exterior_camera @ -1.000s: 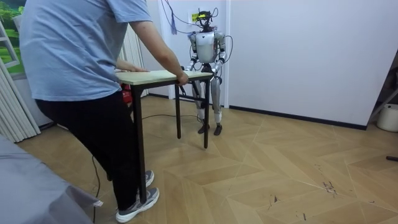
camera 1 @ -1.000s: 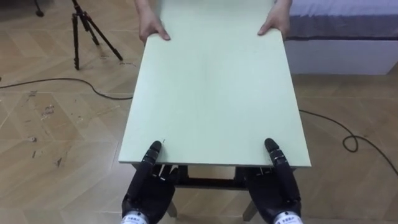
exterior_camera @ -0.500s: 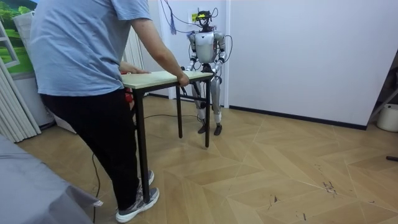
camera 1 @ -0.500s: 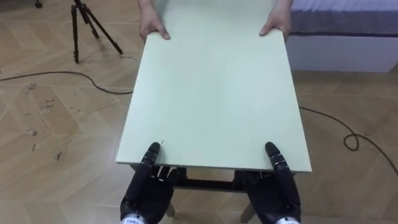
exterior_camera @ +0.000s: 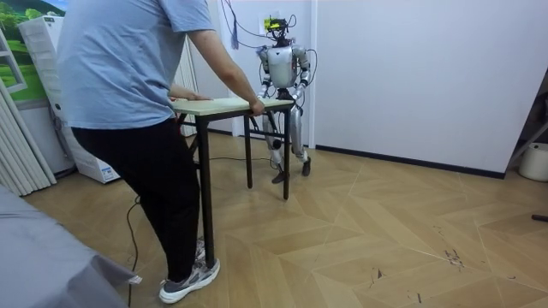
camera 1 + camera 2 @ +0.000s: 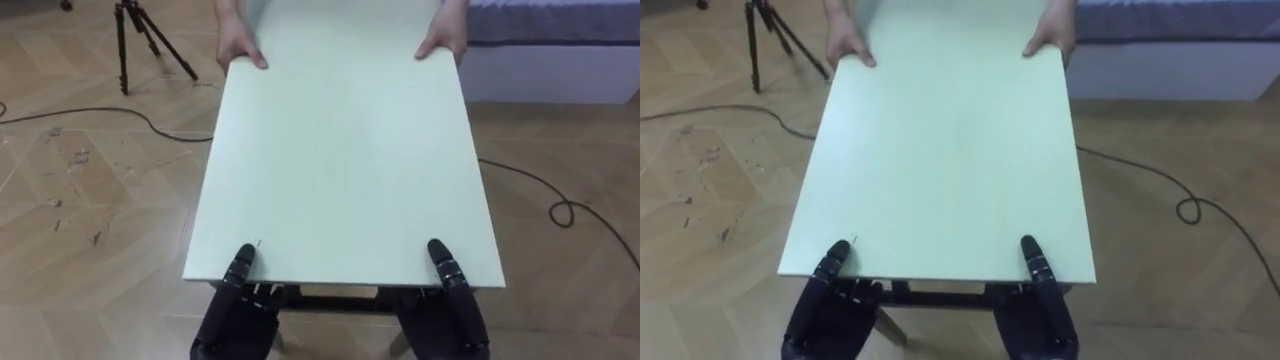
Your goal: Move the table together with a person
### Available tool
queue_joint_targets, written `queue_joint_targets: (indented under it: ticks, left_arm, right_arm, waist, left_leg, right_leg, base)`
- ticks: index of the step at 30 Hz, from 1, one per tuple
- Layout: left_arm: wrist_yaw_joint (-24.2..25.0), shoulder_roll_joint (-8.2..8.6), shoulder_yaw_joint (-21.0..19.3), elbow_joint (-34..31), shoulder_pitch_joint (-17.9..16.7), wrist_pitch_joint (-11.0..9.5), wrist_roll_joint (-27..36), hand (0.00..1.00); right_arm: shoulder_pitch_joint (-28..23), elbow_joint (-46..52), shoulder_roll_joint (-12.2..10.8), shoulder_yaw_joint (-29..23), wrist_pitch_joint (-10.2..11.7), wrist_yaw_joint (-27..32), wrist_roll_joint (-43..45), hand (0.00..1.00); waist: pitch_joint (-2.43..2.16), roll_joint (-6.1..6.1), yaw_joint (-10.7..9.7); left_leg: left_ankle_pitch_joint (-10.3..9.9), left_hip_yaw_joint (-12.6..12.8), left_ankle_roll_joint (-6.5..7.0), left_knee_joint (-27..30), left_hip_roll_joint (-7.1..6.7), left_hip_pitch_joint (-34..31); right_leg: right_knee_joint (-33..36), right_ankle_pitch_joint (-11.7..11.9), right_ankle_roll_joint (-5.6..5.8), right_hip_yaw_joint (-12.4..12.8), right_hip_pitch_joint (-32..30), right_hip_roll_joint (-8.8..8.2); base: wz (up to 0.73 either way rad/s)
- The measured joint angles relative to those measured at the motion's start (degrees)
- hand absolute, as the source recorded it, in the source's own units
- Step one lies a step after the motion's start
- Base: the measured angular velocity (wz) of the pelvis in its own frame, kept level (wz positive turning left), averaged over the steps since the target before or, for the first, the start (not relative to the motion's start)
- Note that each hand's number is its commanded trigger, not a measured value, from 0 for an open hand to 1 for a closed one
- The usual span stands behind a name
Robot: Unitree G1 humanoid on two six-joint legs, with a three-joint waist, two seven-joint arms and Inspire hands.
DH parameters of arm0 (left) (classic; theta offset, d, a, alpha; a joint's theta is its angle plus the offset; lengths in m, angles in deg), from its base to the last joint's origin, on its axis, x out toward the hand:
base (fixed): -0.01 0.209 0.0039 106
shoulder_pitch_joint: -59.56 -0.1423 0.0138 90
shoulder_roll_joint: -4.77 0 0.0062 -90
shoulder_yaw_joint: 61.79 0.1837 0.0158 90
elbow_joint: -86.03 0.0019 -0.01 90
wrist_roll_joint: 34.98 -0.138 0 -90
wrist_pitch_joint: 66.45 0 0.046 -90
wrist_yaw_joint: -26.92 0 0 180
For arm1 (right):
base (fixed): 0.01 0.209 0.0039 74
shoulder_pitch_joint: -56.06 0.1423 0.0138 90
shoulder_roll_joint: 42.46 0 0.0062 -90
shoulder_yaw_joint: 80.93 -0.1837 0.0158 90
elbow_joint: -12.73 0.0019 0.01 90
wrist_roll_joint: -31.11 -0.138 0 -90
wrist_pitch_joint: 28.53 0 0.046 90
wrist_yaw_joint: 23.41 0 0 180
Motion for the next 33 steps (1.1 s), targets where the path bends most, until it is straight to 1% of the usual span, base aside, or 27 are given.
queue_joint_targets:
  ticks: [1,2,4,5,6,8,9,11,12,13,14,15,16,17,18,19,21,22,23,24,25,26,27,29,30,32,33]
  left_arm:
    - [0.0,-0.25,0.0,0.0,1.1,-0.1,0.0,1.0]
    - [0.0,-0.52,-0.1,0.0,2.1,-0.2,0.1,1.0]
    - [-0.1,-0.55,-0.1,0.1,3.7,-0.2,0.1,1.0]
    - [-0.1,-0.59,0.0,0.1,4.7,-0.5,0.1,1.0]
    - [-0.2,-0.62,0.0,0.2,5.1,-0.6,0.1,1.0]
    - [-0.9,-0.48,0.3,1.5,6.8,-0.6,0.0,1.0]
    - [-1.0,-0.45,0.3,1.7,6.8,-0.6,0.0,1.0]
    - [-1.0,-0.44,0.2,2.1,6.1,-0.6,0.4,1.0]
    - [-1.0,-0.43,0.2,2.2,5.9,-0.6,0.5,1.0]
    - [-1.0,-0.44,0.2,2.3,5.3,-0.7,0.6,1.0]
    - [-1.0,-0.4,0.2,2.4,4.9,-0.6,0.8,1.0]
    - [-1.0,-0.42,0.2,2.4,4.7,-0.6,1.1,1.0]
    - [-1.0,-0.57,0.2,2.5,4.5,-0.5,1.6,1.0]
    - [-1.0,-0.63,0.6,3.5,5.2,-0.3,1.1,1.0]
    - [-1.0,-0.65,1.0,3.9,5.4,-0.1,0.7,1.0]
    - [-1.0,-1.1,1.9,4.0,5.1,0.0,0.0,1.0]
    - [-1.0,-1.67,2.5,2.7,3.5,0.2,-0.1,1.0]
    - [-0.9,-2.02,2.3,1.6,2.4,0.4,-0.1,1.0]
    - [-0.8,-1.85,1.9,1.1,1.9,0.7,-0.2,1.0]
    - [-0.5,-1.72,1.5,1.1,1.7,0.8,-0.3,1.0]
    - [0.3,-1.65,0.4,0.9,1.4,0.8,-0.5,1.0]
    - [0.9,-1.61,-0.6,0.8,1.4,0.8,-0.5,1.0]
    - [1.0,-1.57,-0.9,0.8,1.5,0.8,-0.4,1.0]
    - [1.2,-2.06,-1.2,-0.2,0.4,0.9,0.0,1.0]
    - [1.2,-2.27,-1.3,-0.6,0.2,0.9,0.0,1.0]
    - [1.2,-3.27,-1.3,-2.4,0.8,0.8,-0.3,1.0]
    - [1.2,-3.3,-1.2,-2.4,1.3,0.8,-0.7,1.0]
  right_arm:
    - [0.7,0.1,-0.2,-0.1,0.0,0.0,-0.2,1.0]
    - [1.5,0.2,-0.2,-0.2,0.0,0.0,-0.3,1.0]
    - [2.9,0.2,-0.2,-0.8,-0.1,0.1,-0.3,1.0]
    - [3.8,0.2,-0.2,-1.2,-0.2,0.1,-0.3,1.0]
    - [4.2,0.2,-0.2,-1.3,-0.4,0.1,-0.3,1.0]
    - [4.5,-0.1,-0.7,-2.9,-1.3,0.1,0.4,1.0]
    - [4.3,-0.1,-1.2,-3.3,-1.6,0.1,1.0,1.0]
    - [3.7,-0.2,-1.7,-4.3,-3.1,0.1,2.7,1.0]
    - [3.5,-0.2,-1.7,-4.4,-3.4,0.1,2.7,1.0]
    - [3.2,-0.2,-1.6,-4.5,-3.9,0.1,3.1,1.0]
    - [3.1,-0.3,-1.7,-5.0,-4.7,0.1,4.0,1.0]
    - [3.2,-0.3,-1.7,-5.2,-5.1,0.1,4.2,1.0]
    - [3.2,-0.3,-1.5,-5.6,-5.9,0.0,4.4,1.0]
    - [1.8,-0.3,-1.6,-6.2,-6.4,-0.4,4.3,1.0]
    - [0.8,-0.3,-1.7,-6.6,-6.5,-0.9,4.3,1.0]
    - [-1.5,-0.2,-1.9,-7.2,-6.8,-2.1,3.9,1.0]
    - [-3.1,0.0,-1.6,-7.2,-7.0,-3.4,3.6,1.0]
    - [-3.2,0.4,-1.3,-6.9,-7.1,-3.4,3.8,1.0]
    - [-3.2,0.8,-1.0,-6.4,-6.8,-3.4,3.8,1.0]
    - [-3.1,0.9,-0.8,-6.0,-6.7,-3.4,3.7,1.0]
    - [-2.6,1.0,-0.8,-5.1,-6.5,-3.4,3.6,1.0]
    - [-1.8,1.0,-0.7,-4.1,-6.3,-3.3,3.6,1.0]
    - [-1.4,1.0,-0.7,-3.9,-6.2,-3.3,3.6,1.0]
    - [-0.8,1.0,0.0,-2.6,-5.5,-3.3,3.8,1.0]
    - [-0.7,1.0,0.0,-2.6,-5.5,-3.4,3.8,1.0]
    - [0.1,1.3,-1.0,-2.5,-4.6,-3.6,4.0,1.0]
    - [0.2,1.3,-1.1,-2.7,-4.3,-3.6,3.7,1.0]
  waist:
    - [0.0,0.1,-0.2]
    - [0.03,0.4,-0.3]
    - [0.04,0.74,-0.7]
    - [0.04,0.85,-1.3]
    - [0.04,0.86,-1.8]
    - [0.0,0.78,-2.1]
    - [-0.05,0.68,-2.2]
    - [-0.29,0.19,-2.2]
    - [-0.42,-0.03,-2.2]
    - [-0.61,-0.34,-2.1]
    - [-0.73,-0.56,-2.2]
    - [-0.74,-0.59,-2.3]
    - [-0.79,-0.23,-2.8]
    - [-0.81,-0.31,-3.4]
    - [-0.9,-0.54,-3.6]
    - [-1.38,-1.38,-3.8]
    - [-1.6,-2.06,-3.7]
    - [-1.66,-2.51,-3.1]
    - [-1.51,-2.8,-2.1]
    - [-1.56,-3.22,-1.5]
    - [-1.45,-4.47,-0.1]
    - [-0.91,-5.51,1.2]
    - [-0.58,-5.43,1.5]
    - [-0.31,-4.9,2.7]
    - [-0.35,-5.0,2.7]
    - [0.26,-7.64,2.6]
    - [0.26,-8.16,2.6]
  left_leg:
    - [-4.2,-0.2,-1.67,-4.8,-0.18,1.6]
    - [-7.5,-0.6,-1.12,-9.1,-1.01,2.2]
    - [-11.1,-1.7,-0.34,-15.8,-1.76,3.0]
    - [-12.4,-1.5,0.98,-19.4,-2.36,2.7]
    - [-12.8,-1.5,1.59,-20.7,-2.86,2.3]
    - [-12.8,-1.4,3.32,-23.8,-4.71,1.6]
    - [-12.4,-1.3,4.14,-24.2,-5.36,1.4]
    - [-10.9,-0.9,5.81,-24.6,-8.12,0.8]
    - [-10.5,-0.1,6.16,-24.8,-8.56,0.8]
    - [-10.0,0.4,6.81,-24.6,-9.5,0.3]
    - [-9.1,0.5,7.65,-24.5,-10.48,-0.6]
    - [-8.4,0.4,8.12,-24.5,-10.72,-1.2]
    - [-7.3,1.3,9.06,-24.5,-10.37,-2.7]
    - [-6.7,4.6,9.21,-24.3,-9.32,-3.0]
    - [-6.2,5.6,9.29,-24.6,-9.18,-2.9]
    - [-5.0,7.9,9.39,-25.8,-9.16,-2.6]
    - [-3.7,10.3,9.76,-26.7,-9.32,-3.3]
    - [-2.9,11.2,9.94,-27.2,-9.87,-3.8]
    - [-2.3,11.7,9.97,-27.2,-10.15,-4.5]
    - [-2.0,12.2,9.89,-27.1,-10.22,-4.9]
    - [-1.6,12.8,9.5,-26.4,-10.36,-6.3]
    - [-1.4,12.2,9.08,-24.0,-10.02,-8.2]
    - [-1.2,10.9,8.71,-22.7,-9.46,-9.4]
    - [0.1,5.8,6.92,-20.9,-7.53,-12.9]
    - [0.6,4.7,6.44,-21.0,-7.47,-13.4]
    - [1.6,3.1,5.56,-20.7,-7.6,-17.0]
    - [1.8,2.9,5.56,-20.1,-7.59,-18.2]
  right_leg:
    - [0.4,1.0,-0.24,-0.6,-2.0,-0.05]
    - [0.2,2.3,-0.41,-1.4,-3.8,-0.23]
    - [0.2,4.5,-0.57,-2.1,-6.7,-0.75]
    - [-0.1,6.0,-0.66,-2.8,-8.5,-1.39]
    - [-0.3,6.7,-0.61,-3.4,-9.2,-1.95]
    - [-2.2,10.1,-0.21,-3.6,-10.2,-3.51]
    - [-2.7,10.9,-0.02,-3.2,-10.2,-3.88]
    - [-4.0,13.8,0.67,-1.6,-10.2,-5.39]
    - [-4.5,14.5,1.09,-1.1,-10.2,-5.67]
    - [-5.8,16.1,2.26,0.0,-10.2,-6.03]
    - [-7.8,18.2,5.35,1.4,-10.2,-6.35]
    - [-8.8,19.5,8.1,2.2,-10.2,-6.56]
    - [-8.3,21.4,13.51,5.5,-11.1,-6.73]
    - [1.4,15.8,12.09,6.8,-12.6,-8.5]
    - [7.9,11.9,11.77,7.1,-13.1,-9.77]
    - [18.7,5.5,11.33,7.7,-12.8,-12.63]
    - [29.7,0.5,12.59,9.6,-9.8,-15.67]
    - [32.4,-0.8,12.99,11.3,-6.2,-17.4]
    - [32.3,-0.8,13.19,11.9,-1.5,-19.2]
    - [31.5,-0.4,13.31,12.4,1.1,-19.94]
    - [28.3,2.1,13.48,13.8,5.9,-21.08]
    - [23.2,1.2,15.2,14.6,9.3,-21.18]
    - [20.8,-0.3,16.48,14.6,9.9,-20.27]
    - [15.5,-1.2,16.33,14.0,10.3,-16.45]
    - [14.6,-1.7,16.4,14.0,10.4,-16.15]
    - [11.9,-5.8,16.51,13.7,9.6,-15.79]
    - [11.3,-6.7,16.43,13.6,9.1,-15.74]
  base:
    - [0.12]
    - [0.13]
    - [0.11]
    - [0.16]
    - [0.25]
    - [0.2]
    - [0.0]
    - [-0.15]
    - [-0.25]
    - [-0.21]
    - [-0.17]
    - [0.03]
    - [0.39]
    - [0.61]
    - [0.86]
    - [0.65]
    - [0.28]
    - [-0.2]
    - [-0.36]
    - [-0.43]
    - [-0.56]
    - [-0.58]
    - [-0.47]
    - [-0.27]
    - [-0.09]
    - [0.16]
    - [0.14]
